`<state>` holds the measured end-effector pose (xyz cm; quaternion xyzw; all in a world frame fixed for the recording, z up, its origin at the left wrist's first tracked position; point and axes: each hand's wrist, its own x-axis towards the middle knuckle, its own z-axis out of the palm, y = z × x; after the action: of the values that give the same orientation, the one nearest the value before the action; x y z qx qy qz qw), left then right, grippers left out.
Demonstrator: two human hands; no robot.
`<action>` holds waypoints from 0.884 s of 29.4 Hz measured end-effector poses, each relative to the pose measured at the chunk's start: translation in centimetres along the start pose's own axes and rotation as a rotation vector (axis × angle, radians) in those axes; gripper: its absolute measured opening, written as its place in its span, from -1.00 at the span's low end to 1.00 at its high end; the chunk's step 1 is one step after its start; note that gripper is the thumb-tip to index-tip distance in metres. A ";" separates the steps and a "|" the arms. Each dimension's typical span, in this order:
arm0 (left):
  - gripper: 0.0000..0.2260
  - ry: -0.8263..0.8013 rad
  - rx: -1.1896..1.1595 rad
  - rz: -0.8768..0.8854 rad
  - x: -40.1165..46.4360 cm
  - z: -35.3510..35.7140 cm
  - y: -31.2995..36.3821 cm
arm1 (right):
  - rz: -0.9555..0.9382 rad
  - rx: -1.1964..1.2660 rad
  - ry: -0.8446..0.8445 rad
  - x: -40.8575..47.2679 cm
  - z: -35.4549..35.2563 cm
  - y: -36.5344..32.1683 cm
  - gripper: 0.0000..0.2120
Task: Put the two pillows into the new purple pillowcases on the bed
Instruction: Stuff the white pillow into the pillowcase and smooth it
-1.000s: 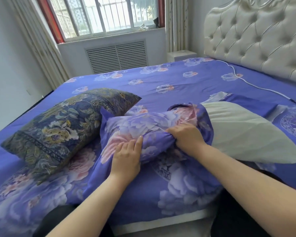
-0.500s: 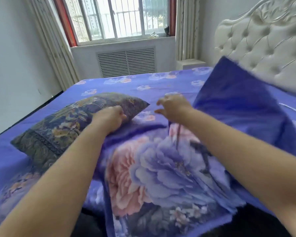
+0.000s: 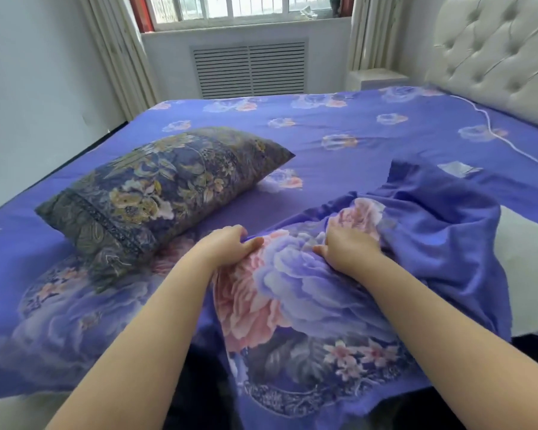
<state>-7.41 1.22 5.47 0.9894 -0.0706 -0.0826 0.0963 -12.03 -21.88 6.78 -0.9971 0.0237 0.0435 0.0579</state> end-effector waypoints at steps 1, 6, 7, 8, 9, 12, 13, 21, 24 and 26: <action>-0.45 -0.009 -0.131 0.030 0.2 0.6 0.2 | 0.020 0.029 0.023 -0.1 0.7 -0.1 -0.50; -0.23 -0.100 -0.327 0.043 0.6 1.9 1.0 | 0.229 -0.076 0.221 -0.7 2.5 0.6 -0.16; -0.22 -0.114 -0.308 0.027 0.7 1.9 0.9 | 0.296 -0.059 0.207 -0.8 2.6 1.2 -0.07; -0.20 -0.127 -0.288 0.006 0.8 1.9 0.8 | 0.348 -0.036 0.203 -0.7 2.8 1.8 0.00; -0.17 -0.134 -0.288 -0.013 0.9 2.0 0.6 | 0.379 -0.040 0.210 -0.5 2.9 2.2 0.03; -0.16 -0.143 -0.257 -0.045 0.8 3.1 0.8 | 0.380 -0.117 0.170 0.8 3.7 3.3 -0.15; -0.23 -0.127 -0.228 -0.044 0.6 3.5 1.1 | 0.352 -0.135 0.148 1.1 4.1 3.4 -0.24; -0.60 0.286 -0.533 0.020 -1.9 6.6 2.2 | 0.247 0.260 0.363 0.0 3.6 3.9 -0.56; -0.61 0.554 -0.873 -0.017 -3.3 6.6 2.4 | 0.066 0.559 0.568 1.0 -0.2 2.7 -0.61; -0.65 0.708 -1.056 -0.068 -4.1 6.1 2.6 | -0.046 0.615 0.682 1.9 -2.7 1.0 -0.61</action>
<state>-12.80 -1.72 0.69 0.7777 0.0473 0.2227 0.5859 -9.95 -23.32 9.18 -0.8913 0.0309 -0.2973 0.3410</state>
